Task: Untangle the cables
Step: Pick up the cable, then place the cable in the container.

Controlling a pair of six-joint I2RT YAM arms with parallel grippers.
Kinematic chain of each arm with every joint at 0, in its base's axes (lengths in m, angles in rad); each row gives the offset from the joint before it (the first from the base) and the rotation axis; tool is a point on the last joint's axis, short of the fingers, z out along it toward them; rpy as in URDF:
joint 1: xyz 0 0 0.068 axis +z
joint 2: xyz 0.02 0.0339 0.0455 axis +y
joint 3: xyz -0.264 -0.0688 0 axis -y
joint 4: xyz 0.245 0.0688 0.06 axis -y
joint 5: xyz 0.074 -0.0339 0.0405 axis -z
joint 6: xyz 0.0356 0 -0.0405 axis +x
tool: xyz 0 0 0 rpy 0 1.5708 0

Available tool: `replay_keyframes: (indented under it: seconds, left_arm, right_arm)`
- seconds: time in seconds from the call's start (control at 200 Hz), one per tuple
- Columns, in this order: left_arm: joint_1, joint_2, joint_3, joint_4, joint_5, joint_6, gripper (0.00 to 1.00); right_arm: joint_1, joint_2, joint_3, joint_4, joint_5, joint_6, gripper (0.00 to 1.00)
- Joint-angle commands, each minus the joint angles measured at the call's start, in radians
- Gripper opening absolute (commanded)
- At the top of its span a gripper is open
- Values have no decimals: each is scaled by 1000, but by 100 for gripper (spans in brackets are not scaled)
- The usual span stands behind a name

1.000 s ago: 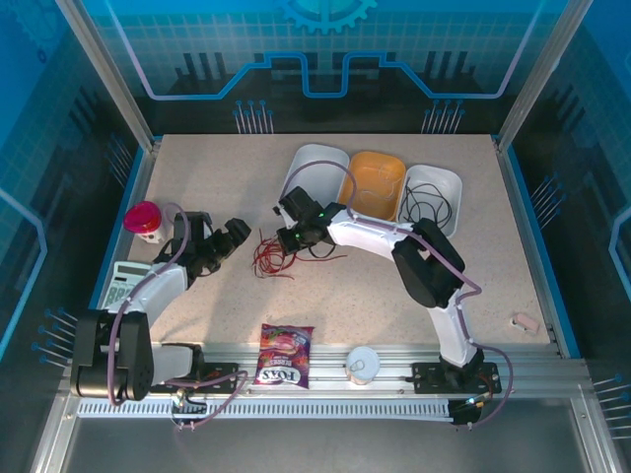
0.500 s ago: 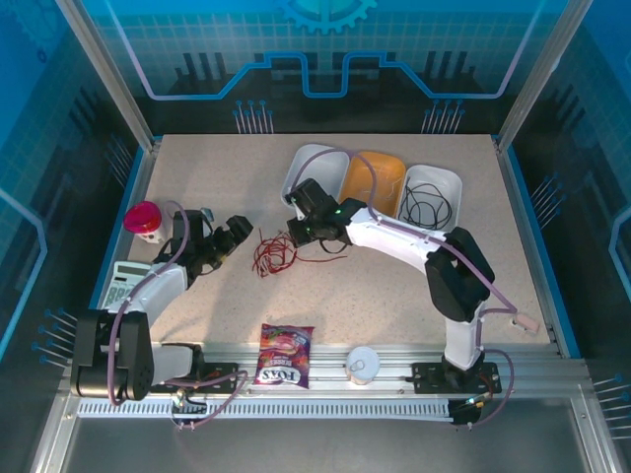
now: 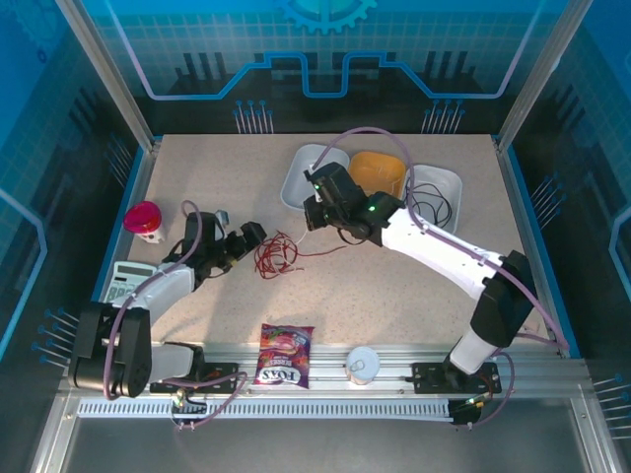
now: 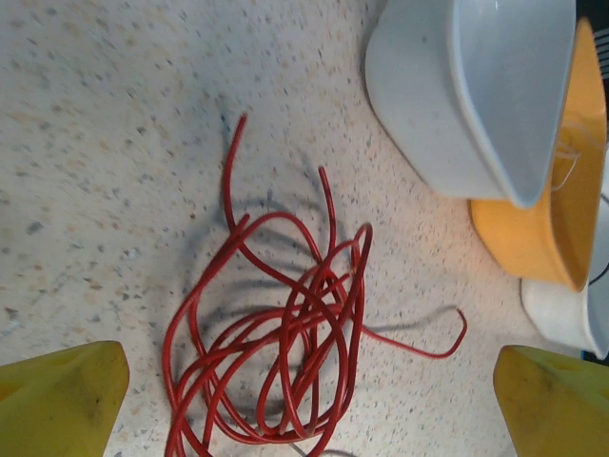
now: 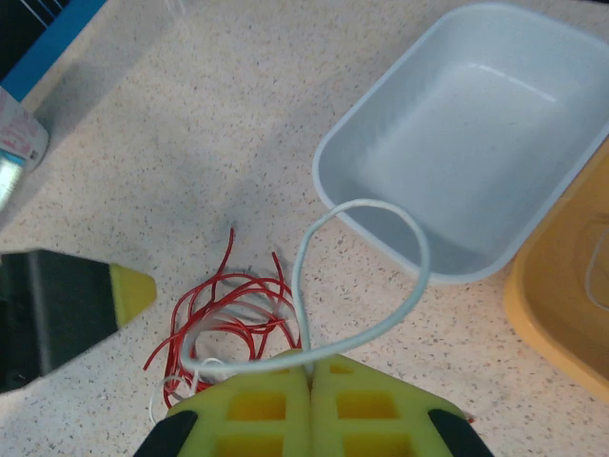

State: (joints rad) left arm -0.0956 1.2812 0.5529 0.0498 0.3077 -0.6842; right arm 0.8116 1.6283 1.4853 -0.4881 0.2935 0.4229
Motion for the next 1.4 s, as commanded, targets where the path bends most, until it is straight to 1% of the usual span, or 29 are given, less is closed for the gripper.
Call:
replay_keyframes:
  seconds: [0.0,0.28,0.435,0.585,0.76,0.831,0.966,1.081,1.226,1.396]
  left_arm:
    - [-35,38,19,-10,-7,44,99]
    - [-98,134,50,-3,-20,60,98]
    - [-112,172,48,32,-5,38,97]
    - [-117,195,51,66,4,20,86]
    - [-140,232,68,82,9,17,63]
    - [-155,252,73,99,14,10,59]
    - [-190,284,86,124,19,-10,59]
    - [-218,291,94,138,13,-27,60]
    - [-243,287,107,147,11,-53,63]
    - [-247,244,101,138,-18,-88,69]
  right_arm:
    - [13,-60,-18,-42,72,-18,0]
    - [0,-181,11,-104,149,-37,0]
    - [-11,-242,42,-147,196,-42,0]
    - [-23,-293,58,-166,225,-56,0]
    - [-32,-343,82,-188,276,-89,0]
    - [-41,-359,95,-194,283,-101,0]
    - [-63,-361,140,-203,293,-137,0]
    - [-85,-326,198,-198,298,-178,0]
    - [-127,-227,296,-187,319,-220,0]
    - [-175,-93,391,-161,359,-267,0]
